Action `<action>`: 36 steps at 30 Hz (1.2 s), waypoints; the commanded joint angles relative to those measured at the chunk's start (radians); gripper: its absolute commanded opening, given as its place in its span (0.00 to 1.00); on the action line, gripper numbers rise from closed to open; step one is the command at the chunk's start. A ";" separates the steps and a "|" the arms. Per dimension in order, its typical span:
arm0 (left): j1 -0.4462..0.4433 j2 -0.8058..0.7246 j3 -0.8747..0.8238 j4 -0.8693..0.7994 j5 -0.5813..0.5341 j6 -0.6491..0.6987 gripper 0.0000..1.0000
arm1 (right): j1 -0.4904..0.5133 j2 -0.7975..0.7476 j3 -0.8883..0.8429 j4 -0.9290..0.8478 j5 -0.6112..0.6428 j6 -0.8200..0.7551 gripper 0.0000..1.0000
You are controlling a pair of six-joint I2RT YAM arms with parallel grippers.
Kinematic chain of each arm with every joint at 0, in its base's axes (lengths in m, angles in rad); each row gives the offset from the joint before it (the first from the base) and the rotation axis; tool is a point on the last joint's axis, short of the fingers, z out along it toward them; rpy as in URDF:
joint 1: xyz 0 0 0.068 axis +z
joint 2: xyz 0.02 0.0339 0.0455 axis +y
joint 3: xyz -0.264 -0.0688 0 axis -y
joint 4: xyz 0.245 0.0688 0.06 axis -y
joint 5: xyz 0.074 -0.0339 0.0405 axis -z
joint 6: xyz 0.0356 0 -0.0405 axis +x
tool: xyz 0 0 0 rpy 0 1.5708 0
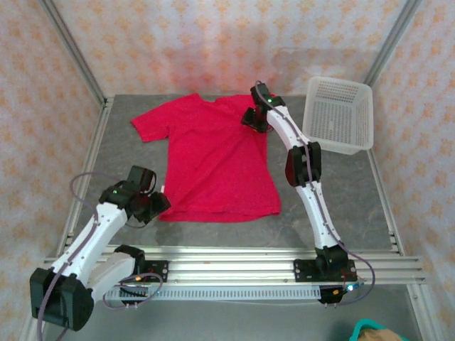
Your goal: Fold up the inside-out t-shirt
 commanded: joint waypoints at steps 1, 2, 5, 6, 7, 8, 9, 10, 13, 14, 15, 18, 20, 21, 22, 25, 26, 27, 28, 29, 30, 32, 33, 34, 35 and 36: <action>-0.010 0.084 0.159 -0.030 -0.151 0.074 0.52 | 0.027 -0.222 -0.093 -0.152 0.014 -0.103 0.52; -0.012 0.109 0.189 -0.013 -0.154 0.078 0.52 | 0.036 -0.280 -0.169 -0.157 0.026 -0.119 0.52; -0.028 0.180 0.231 0.097 -0.116 0.054 0.52 | 0.083 -0.518 -0.555 -0.048 0.044 -0.143 0.51; -0.030 0.210 0.236 0.147 -0.086 0.041 0.52 | 0.101 -0.607 -0.700 0.016 0.047 -0.142 0.50; -0.034 0.240 0.241 0.192 -0.055 0.028 0.52 | 0.120 -0.688 -0.830 0.066 0.052 -0.134 0.49; -0.037 0.277 0.251 0.224 -0.028 0.023 0.52 | 0.141 -0.753 -0.933 0.115 0.057 -0.128 0.48; -0.040 0.316 0.264 0.245 -0.005 0.022 0.52 | 0.168 -0.818 -1.035 0.152 0.069 -0.120 0.48; -0.040 0.355 0.281 0.251 0.004 0.023 0.51 | 0.197 -0.875 -1.121 0.180 0.086 -0.107 0.47; -0.042 0.424 0.304 0.265 0.008 0.034 0.49 | 0.306 -0.981 -1.299 0.233 0.160 -0.080 0.47; -0.042 0.435 0.304 0.269 0.005 0.037 0.48 | 0.337 -0.997 -1.332 0.241 0.176 -0.067 0.47; -0.043 0.445 0.299 0.274 0.001 0.040 0.49 | 0.369 -1.007 -1.365 0.242 0.187 -0.048 0.47; -0.042 0.456 0.271 0.289 0.002 0.039 0.48 | 0.442 -1.010 -1.446 0.271 0.207 -0.001 0.47; -0.042 0.453 0.241 0.306 0.007 0.032 0.48 | 0.470 -0.996 -1.469 0.280 0.205 0.014 0.46; -0.042 0.452 0.224 0.317 0.010 0.027 0.48 | 0.479 -0.989 -1.473 0.278 0.205 0.017 0.46; -0.043 0.450 0.210 0.326 0.013 0.023 0.48 | 0.490 -0.985 -1.473 0.278 0.207 0.020 0.46; -0.043 0.450 0.187 0.333 0.014 0.019 0.48 | 0.508 -0.980 -1.479 0.287 0.195 0.028 0.46; -0.042 0.452 0.183 0.333 0.012 0.019 0.48 | 0.512 -0.978 -1.483 0.290 0.192 0.030 0.46; -0.042 0.451 0.181 0.334 0.012 0.019 0.48 | 0.515 -0.975 -1.488 0.295 0.187 0.031 0.46; -0.042 0.454 0.178 0.336 0.014 0.019 0.48 | 0.518 -0.969 -1.494 0.297 0.182 0.033 0.46; -0.042 0.454 0.177 0.336 0.013 0.017 0.48 | 0.520 -0.964 -1.498 0.299 0.177 0.033 0.46; -0.043 0.454 0.177 0.334 0.014 0.017 0.48 | 0.522 -0.958 -1.502 0.300 0.177 0.033 0.46; -0.042 0.452 0.175 0.334 0.013 0.016 0.47 | 0.525 -0.948 -1.511 0.302 0.177 0.032 0.46; -0.042 0.451 0.175 0.334 0.013 0.016 0.47 | 0.525 -0.944 -1.516 0.304 0.177 0.031 0.45; -0.042 0.451 0.175 0.334 0.012 0.016 0.47 | 0.525 -0.941 -1.519 0.309 0.178 0.030 0.45; -0.043 0.452 0.174 0.334 0.010 0.016 0.47 | 0.525 -0.936 -1.519 0.308 0.176 0.028 0.45; -0.043 0.454 0.174 0.334 0.010 0.016 0.47 | 0.525 -0.930 -1.517 0.307 0.177 0.027 0.45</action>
